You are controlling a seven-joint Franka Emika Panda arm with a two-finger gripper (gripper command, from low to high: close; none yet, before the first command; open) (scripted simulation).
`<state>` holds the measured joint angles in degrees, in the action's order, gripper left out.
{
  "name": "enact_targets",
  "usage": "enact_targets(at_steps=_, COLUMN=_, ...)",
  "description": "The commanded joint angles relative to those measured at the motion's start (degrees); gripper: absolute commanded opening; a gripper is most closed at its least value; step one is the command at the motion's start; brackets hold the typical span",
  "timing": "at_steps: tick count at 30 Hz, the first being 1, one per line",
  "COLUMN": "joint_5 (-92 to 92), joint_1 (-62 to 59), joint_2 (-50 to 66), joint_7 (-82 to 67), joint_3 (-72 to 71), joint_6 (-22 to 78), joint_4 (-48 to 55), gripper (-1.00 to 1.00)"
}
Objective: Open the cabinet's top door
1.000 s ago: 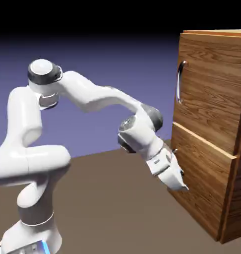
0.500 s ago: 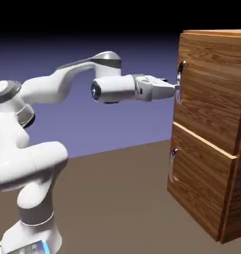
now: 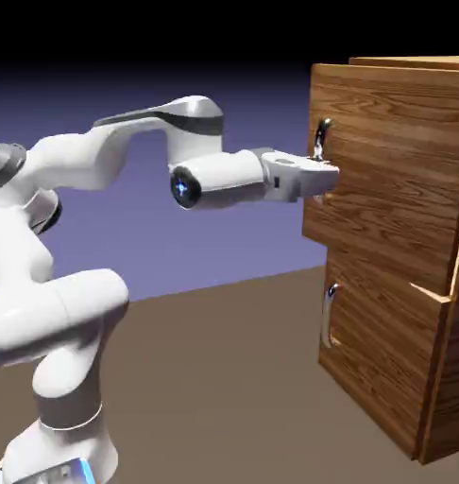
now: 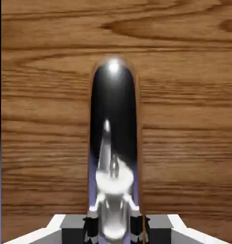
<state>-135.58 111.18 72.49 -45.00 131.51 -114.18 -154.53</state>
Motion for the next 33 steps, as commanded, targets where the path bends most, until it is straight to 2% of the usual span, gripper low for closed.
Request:
enact_targets(at_steps=1, joint_5=1.32, joint_1=0.16, joint_2=-0.46, joint_7=-0.71, joint_3=1.59, joint_6=2.43, joint_4=-0.98, gripper=-1.00)
enact_targets(at_steps=8, joint_5=12.29, joint_1=-1.53, joint_2=-5.53, joint_7=-5.99, joint_3=12.62, joint_6=19.88, joint_4=-4.87, gripper=-1.00)
enact_targets(at_steps=15, joint_5=25.96, joint_1=-7.02, joint_2=-15.42, joint_7=-12.90, joint_3=21.96, joint_6=37.32, joint_4=-3.12, gripper=-1.00)
enact_targets(at_steps=22, joint_5=40.78, joint_1=-12.28, joint_2=-29.94, joint_7=-21.19, joint_3=27.56, joint_6=51.21, joint_4=4.55, gripper=-1.00)
enact_targets(at_steps=33, joint_5=59.54, joint_1=-15.70, joint_2=-52.79, joint_7=-30.51, joint_3=29.89, joint_6=64.02, joint_4=22.71, gripper=-1.00)
